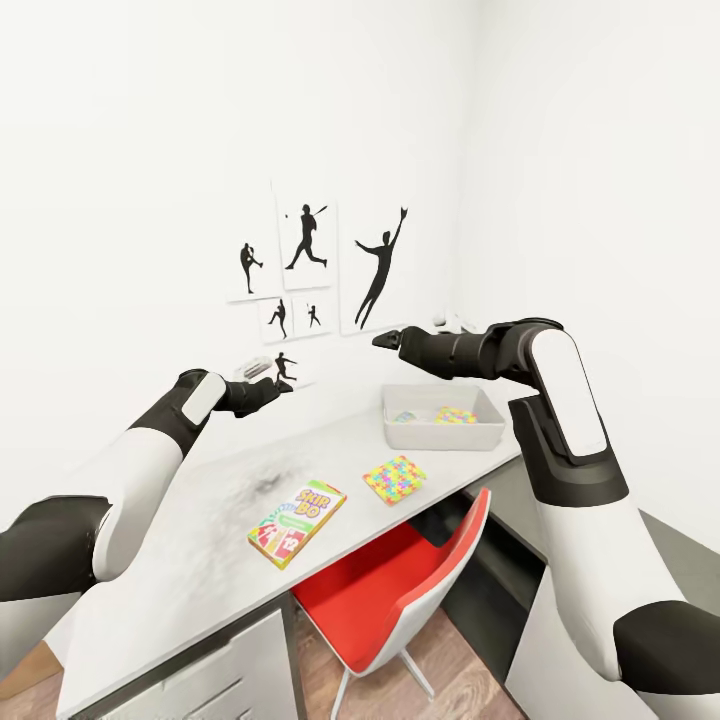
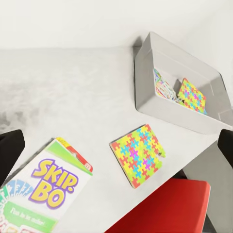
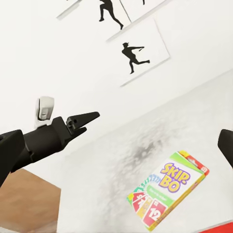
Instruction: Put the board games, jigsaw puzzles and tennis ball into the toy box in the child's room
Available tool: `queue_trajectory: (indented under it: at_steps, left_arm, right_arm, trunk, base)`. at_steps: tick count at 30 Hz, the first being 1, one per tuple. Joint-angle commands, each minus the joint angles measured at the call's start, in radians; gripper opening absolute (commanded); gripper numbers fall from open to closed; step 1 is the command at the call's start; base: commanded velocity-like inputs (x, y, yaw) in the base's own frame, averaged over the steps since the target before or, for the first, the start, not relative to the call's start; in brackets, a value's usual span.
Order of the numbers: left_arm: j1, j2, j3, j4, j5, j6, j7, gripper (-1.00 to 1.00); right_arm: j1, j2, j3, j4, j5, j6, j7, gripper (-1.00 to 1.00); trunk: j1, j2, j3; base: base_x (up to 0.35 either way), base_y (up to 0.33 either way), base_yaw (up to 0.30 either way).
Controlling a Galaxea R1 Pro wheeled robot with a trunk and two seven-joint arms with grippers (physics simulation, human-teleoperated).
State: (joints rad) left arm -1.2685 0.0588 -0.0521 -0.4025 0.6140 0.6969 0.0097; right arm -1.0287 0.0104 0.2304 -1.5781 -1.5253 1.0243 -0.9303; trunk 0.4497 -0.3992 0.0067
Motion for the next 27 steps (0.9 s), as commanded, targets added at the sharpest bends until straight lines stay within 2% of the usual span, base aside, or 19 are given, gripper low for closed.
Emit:
queue_trajectory:
  at_steps: [1, 16, 27]
  left_arm:
    - [0.000, 0.001, -0.005, -0.001, 0.004, 0.003, 0.001, 1.00]
    - [0.000, 0.003, -0.005, -0.001, 0.004, 0.006, 0.000, 1.00]
    - [0.001, 0.013, -0.005, -0.001, 0.004, 0.007, -0.001, 1.00]
  right_arm:
    - [-0.001, 0.000, 0.000, 0.000, -0.008, 0.003, -0.011, 1.00]
    - [-0.001, 0.001, 0.002, 0.000, 0.000, -0.011, -0.015, 1.00]
    - [-0.002, 0.001, 0.004, 0.000, 0.002, -0.022, -0.016, 1.00]
  trunk:
    - [0.000, -0.001, -0.001]
    - [0.000, -0.001, -0.001]
    - [0.000, -0.001, -0.007]
  base:
    - [-0.021, 0.000, 0.000]
    - [-0.004, 0.000, 0.008]
    - [-0.058, 0.010, 0.205]
